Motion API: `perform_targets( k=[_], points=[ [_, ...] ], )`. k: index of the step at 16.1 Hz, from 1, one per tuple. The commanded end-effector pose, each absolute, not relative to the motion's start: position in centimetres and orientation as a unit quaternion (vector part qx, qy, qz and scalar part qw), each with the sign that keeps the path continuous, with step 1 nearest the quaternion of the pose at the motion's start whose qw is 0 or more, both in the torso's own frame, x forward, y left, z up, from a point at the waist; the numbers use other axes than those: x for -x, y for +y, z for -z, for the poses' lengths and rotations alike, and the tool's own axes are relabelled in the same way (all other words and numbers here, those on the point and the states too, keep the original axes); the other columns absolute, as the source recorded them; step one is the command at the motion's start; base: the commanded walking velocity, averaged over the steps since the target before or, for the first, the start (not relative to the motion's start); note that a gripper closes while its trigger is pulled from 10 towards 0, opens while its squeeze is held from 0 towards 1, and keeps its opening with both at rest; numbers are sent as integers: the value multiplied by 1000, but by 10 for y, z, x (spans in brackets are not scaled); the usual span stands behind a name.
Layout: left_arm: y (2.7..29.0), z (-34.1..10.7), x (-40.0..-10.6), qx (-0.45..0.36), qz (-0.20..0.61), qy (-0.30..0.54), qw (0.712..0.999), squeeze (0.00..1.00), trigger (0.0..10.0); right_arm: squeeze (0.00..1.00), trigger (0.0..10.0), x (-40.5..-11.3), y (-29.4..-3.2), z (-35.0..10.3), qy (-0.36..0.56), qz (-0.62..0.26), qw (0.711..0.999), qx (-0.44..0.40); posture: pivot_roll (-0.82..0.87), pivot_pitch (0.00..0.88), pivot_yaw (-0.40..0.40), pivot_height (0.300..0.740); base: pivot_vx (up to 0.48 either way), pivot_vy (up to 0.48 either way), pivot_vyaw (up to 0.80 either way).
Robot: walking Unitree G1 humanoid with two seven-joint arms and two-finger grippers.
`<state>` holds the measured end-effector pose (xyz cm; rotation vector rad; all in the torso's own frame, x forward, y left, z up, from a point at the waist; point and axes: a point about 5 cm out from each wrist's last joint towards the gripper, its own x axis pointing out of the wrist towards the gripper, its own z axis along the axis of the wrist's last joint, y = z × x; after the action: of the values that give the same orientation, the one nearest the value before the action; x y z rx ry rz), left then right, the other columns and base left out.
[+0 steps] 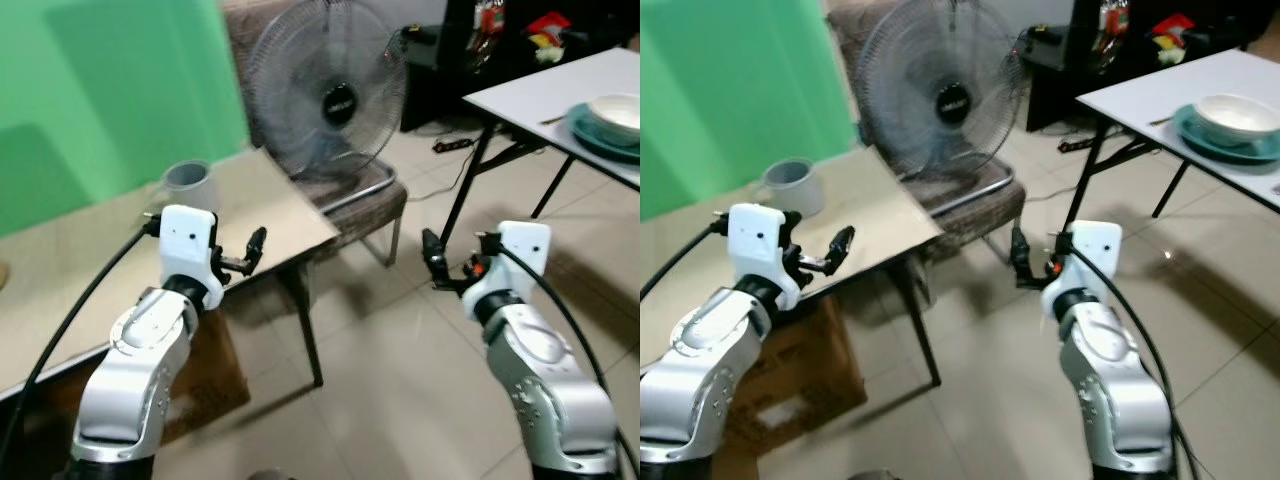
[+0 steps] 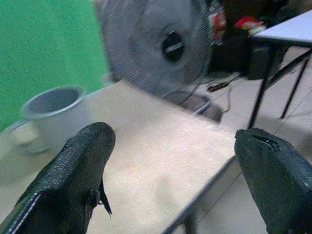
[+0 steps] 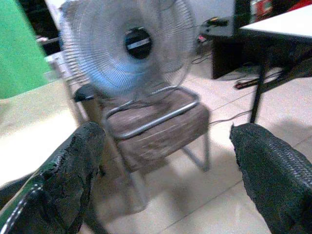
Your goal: Setting the table
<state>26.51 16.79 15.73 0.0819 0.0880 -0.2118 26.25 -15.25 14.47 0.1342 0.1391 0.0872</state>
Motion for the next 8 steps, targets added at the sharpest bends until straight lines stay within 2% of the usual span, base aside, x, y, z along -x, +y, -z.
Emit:
perform_targets(
  k=[1, 8],
  points=[
    [170, -159, -265, -41, 103, 43, 993, 1000, 10000, 1000, 10000, -263, -151, -148, 65, -50, 995, -61, 96, 0, 72, 740, 0, 289, 0],
    [170, -160, -266, -42, 102, 43, 993, 1000, 10000, 1000, 10000, -264, -150, -148, 65, -56, 995, -58, 98, 0, 72, 740, 0, 289, 0]
  ],
)
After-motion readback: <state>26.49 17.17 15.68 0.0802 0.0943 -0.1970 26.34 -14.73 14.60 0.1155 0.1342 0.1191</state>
